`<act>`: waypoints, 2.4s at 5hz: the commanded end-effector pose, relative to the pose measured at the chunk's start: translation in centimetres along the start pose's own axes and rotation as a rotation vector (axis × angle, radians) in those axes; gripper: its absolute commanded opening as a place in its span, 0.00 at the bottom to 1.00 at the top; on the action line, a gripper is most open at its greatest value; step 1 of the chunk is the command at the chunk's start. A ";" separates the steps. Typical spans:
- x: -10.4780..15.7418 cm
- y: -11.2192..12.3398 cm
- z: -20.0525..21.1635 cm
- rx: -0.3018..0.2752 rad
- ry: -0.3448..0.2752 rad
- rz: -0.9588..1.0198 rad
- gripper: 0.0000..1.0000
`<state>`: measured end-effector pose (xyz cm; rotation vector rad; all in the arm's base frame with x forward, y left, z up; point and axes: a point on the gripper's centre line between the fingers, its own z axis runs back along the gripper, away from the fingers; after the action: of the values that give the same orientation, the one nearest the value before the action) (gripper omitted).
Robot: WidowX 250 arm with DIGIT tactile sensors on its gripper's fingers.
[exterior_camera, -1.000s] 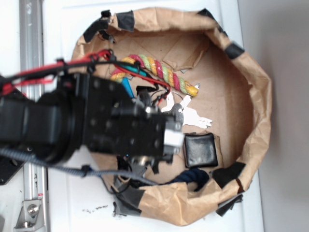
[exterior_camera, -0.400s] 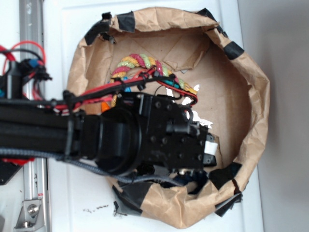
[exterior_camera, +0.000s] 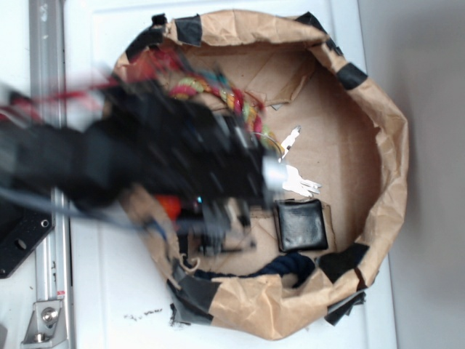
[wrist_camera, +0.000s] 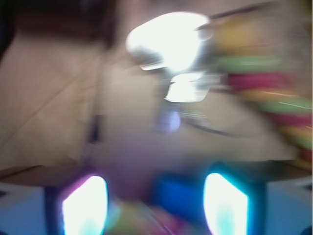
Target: Grab the multicolored rope.
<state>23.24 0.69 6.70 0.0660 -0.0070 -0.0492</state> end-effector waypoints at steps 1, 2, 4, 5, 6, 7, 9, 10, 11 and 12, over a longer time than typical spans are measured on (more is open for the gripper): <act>-1.2 5.1 2.1 -0.011 -0.037 0.238 1.00; -1.7 6.5 1.6 0.010 -0.041 0.430 1.00; -1.3 6.7 1.5 0.068 -0.087 0.609 1.00; -0.2 6.6 1.1 0.077 -0.097 0.663 1.00; 0.7 6.7 0.3 0.070 -0.088 0.692 1.00; 1.8 6.1 -0.8 0.001 -0.064 0.445 1.00; 3.3 3.9 -1.9 0.020 -0.038 -0.059 1.00; 3.4 4.2 -3.0 0.015 -0.023 -0.295 1.00; 3.5 4.5 -4.5 0.049 0.005 -0.403 1.00; 2.7 6.0 -5.5 -0.013 -0.005 -0.519 1.00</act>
<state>27.75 5.82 1.68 0.0414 0.0279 -0.5583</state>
